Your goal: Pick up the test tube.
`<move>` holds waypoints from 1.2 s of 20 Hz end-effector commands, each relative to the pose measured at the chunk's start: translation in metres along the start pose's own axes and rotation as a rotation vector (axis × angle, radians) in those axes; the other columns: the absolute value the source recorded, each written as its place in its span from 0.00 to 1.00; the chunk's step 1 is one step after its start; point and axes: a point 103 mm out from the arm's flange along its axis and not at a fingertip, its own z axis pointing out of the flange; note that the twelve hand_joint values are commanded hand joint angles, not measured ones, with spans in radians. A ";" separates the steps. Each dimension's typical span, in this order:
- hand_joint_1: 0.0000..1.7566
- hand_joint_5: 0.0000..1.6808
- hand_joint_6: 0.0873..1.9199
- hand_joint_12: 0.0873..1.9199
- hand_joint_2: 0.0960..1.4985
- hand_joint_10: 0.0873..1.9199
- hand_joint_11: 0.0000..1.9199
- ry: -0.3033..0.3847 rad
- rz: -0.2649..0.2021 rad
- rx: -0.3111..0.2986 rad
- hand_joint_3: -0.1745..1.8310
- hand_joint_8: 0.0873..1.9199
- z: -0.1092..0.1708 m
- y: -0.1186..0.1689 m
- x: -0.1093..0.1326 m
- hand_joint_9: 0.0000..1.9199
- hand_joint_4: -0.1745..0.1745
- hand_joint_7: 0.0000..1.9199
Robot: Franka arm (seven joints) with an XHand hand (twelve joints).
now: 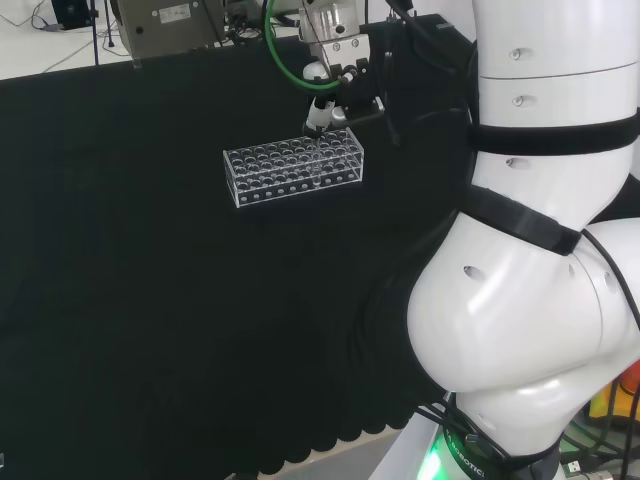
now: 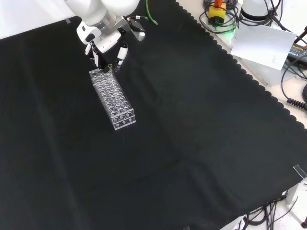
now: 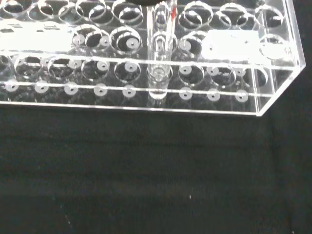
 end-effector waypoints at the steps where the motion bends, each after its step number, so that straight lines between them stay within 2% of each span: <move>1: 0.75 0.79 0.07 0.63 0.69 0.22 0.32 -0.006 0.010 -0.054 0.00 0.29 -0.006 0.001 0.009 0.68 0.00 0.71; 3: 0.79 0.78 0.12 0.62 0.68 0.09 0.34 -0.002 0.006 -0.058 0.00 0.33 -0.008 0.001 0.010 0.71 0.00 0.71; 6: 0.81 0.77 0.15 0.62 0.68 0.00 0.35 -0.002 0.003 -0.058 0.00 0.35 -0.010 0.000 0.009 0.74 0.00 0.71; 13: 0.81 0.77 0.15 0.62 0.67 0.00 0.36 0.012 0.007 -0.053 0.00 0.36 -0.013 -0.002 0.009 0.75 0.00 0.71; 18: 0.81 0.77 0.15 0.62 0.67 0.00 0.36 0.051 0.004 -0.053 0.00 0.36 -0.024 -0.005 0.004 0.75 0.00 0.71; 24: 0.81 0.78 0.14 0.62 0.67 0.00 0.36 0.058 0.007 -0.061 0.00 0.36 -0.035 -0.008 0.003 0.75 0.00 0.71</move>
